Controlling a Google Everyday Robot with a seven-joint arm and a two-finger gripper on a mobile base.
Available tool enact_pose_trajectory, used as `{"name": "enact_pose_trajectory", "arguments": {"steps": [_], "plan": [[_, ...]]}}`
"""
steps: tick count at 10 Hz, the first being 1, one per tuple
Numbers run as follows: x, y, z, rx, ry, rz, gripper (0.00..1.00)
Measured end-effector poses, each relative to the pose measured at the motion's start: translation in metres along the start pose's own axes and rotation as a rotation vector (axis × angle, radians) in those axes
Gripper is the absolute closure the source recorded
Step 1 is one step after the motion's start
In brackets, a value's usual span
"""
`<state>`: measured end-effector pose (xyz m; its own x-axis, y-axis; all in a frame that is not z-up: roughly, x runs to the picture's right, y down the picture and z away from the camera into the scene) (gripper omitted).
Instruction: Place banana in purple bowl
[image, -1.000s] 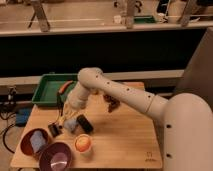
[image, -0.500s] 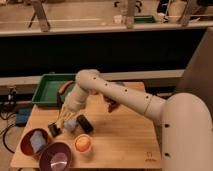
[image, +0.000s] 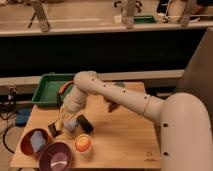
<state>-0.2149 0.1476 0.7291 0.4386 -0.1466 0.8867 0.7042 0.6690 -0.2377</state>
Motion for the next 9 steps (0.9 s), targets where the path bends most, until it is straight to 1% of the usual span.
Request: {"name": "enact_pose_trajectory", "arguments": {"steps": [9], "plan": [[-0.0073,0.0009,0.0087,-0.009,-0.009,-0.058,0.99]]}}
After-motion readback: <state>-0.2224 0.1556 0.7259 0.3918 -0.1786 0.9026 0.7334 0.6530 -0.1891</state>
